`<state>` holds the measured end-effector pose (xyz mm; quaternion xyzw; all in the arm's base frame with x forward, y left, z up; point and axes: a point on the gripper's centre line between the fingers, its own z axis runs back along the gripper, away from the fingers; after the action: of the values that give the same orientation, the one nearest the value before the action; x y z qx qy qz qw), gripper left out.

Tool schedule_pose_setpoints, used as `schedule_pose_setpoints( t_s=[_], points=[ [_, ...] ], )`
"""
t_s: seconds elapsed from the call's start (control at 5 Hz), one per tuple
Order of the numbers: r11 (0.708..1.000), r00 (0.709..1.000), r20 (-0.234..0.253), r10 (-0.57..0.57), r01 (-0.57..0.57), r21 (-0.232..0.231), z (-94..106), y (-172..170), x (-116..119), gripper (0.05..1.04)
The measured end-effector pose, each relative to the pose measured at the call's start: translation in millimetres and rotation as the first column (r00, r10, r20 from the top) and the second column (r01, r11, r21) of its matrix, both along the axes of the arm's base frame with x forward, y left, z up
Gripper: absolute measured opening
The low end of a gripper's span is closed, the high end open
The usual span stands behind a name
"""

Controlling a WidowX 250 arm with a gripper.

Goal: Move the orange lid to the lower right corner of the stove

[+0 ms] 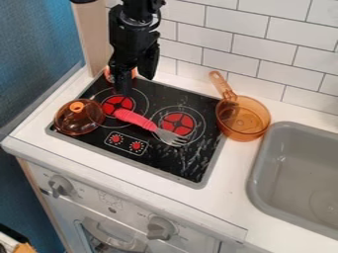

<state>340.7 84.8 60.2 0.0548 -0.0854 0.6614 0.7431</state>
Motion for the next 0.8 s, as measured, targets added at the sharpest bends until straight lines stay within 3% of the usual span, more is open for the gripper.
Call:
schedule_pose_setpoints(
  t_s=[0.2, 0.8],
  points=[
    [1.0, 1.0, -0.031, 0.003, -0.003, -0.009, -11.6, -1.1, -2.8, 0.998],
    [0.979, 0.98, 0.026, 0.198, -0.197, -0.049, -5.0, 44.1, -12.8, 0.998]
  ],
)
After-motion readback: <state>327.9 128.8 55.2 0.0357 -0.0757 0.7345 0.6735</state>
